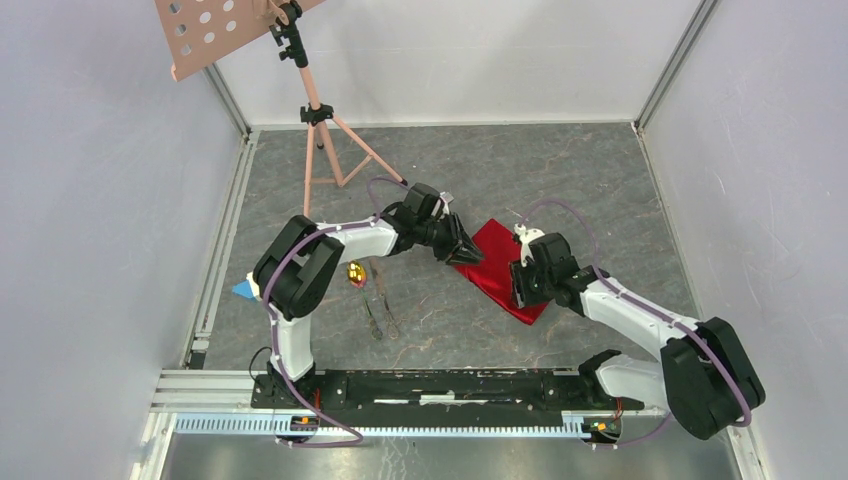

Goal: Fold the napkin into a case and place the utensils inside
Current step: Rotate the lower triangle-folded napkin at the center of the board, then smooth out the lower triangle-folded napkin at the center of the board.

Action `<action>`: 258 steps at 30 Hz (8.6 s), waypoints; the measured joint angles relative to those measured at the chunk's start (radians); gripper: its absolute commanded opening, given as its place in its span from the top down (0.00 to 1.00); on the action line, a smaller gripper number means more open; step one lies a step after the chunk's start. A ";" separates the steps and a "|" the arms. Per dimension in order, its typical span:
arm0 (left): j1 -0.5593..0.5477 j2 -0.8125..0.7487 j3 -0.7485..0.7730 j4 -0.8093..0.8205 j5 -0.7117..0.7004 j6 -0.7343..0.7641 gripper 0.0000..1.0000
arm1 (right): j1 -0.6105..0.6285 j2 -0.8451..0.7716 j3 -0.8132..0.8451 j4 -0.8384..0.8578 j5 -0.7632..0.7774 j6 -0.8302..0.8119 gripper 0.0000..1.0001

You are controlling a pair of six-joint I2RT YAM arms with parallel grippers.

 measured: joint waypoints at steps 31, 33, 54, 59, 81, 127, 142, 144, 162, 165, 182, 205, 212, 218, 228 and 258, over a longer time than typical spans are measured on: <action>0.061 -0.345 -0.299 -0.094 -0.018 0.105 0.62 | 0.047 0.021 -0.028 0.060 0.124 0.134 0.65; 0.077 -0.370 -0.322 -0.092 -0.017 0.113 0.62 | 0.066 0.001 -0.060 0.113 0.124 0.202 0.65; 0.208 -0.237 -0.231 -0.157 -0.027 0.175 0.49 | 0.282 0.137 0.101 0.273 -0.034 0.338 0.43; 0.131 -0.188 -0.203 -0.163 -0.052 0.174 0.51 | 0.226 0.137 0.098 0.195 -0.092 0.245 0.38; 0.069 -0.189 -0.270 -0.135 -0.089 0.173 0.61 | 0.224 0.072 -0.093 0.356 -0.247 0.426 0.40; 0.009 -0.266 -0.398 -0.057 -0.079 0.154 0.57 | 0.214 0.073 -0.102 0.410 -0.223 0.465 0.51; -0.065 -0.252 -0.448 -0.012 -0.079 0.121 0.71 | 0.215 0.136 -0.138 0.506 -0.293 0.507 0.56; -0.067 -0.245 -0.448 -0.002 -0.079 0.117 0.71 | 0.215 0.145 -0.138 0.519 -0.297 0.511 0.59; -0.081 -0.226 -0.449 0.033 -0.079 0.087 0.75 | 0.225 0.165 -0.147 0.568 -0.304 0.533 0.56; -0.081 -0.226 -0.449 0.034 -0.079 0.087 0.75 | 0.229 0.165 -0.148 0.561 -0.296 0.529 0.63; -0.081 -0.237 -0.435 -0.013 -0.080 0.087 0.67 | 0.226 0.161 -0.081 0.410 -0.242 0.412 1.00; 0.137 -0.153 -0.158 -0.037 -0.022 0.087 0.76 | 0.185 0.102 -0.108 0.351 -0.195 0.365 1.00; 0.186 -0.013 -0.016 -0.035 0.005 0.086 0.78 | 0.185 0.082 -0.135 0.377 -0.200 0.377 1.00; 0.184 0.098 0.079 -0.042 0.026 0.082 0.79 | 0.185 0.068 -0.150 0.395 -0.200 0.384 1.00; 0.185 0.219 0.124 -0.035 0.039 0.064 0.81 | 0.185 0.062 -0.149 0.388 -0.195 0.373 0.62; 0.195 0.253 0.130 -0.016 0.100 0.064 0.83 | 0.081 0.620 0.175 0.801 -0.499 0.253 0.63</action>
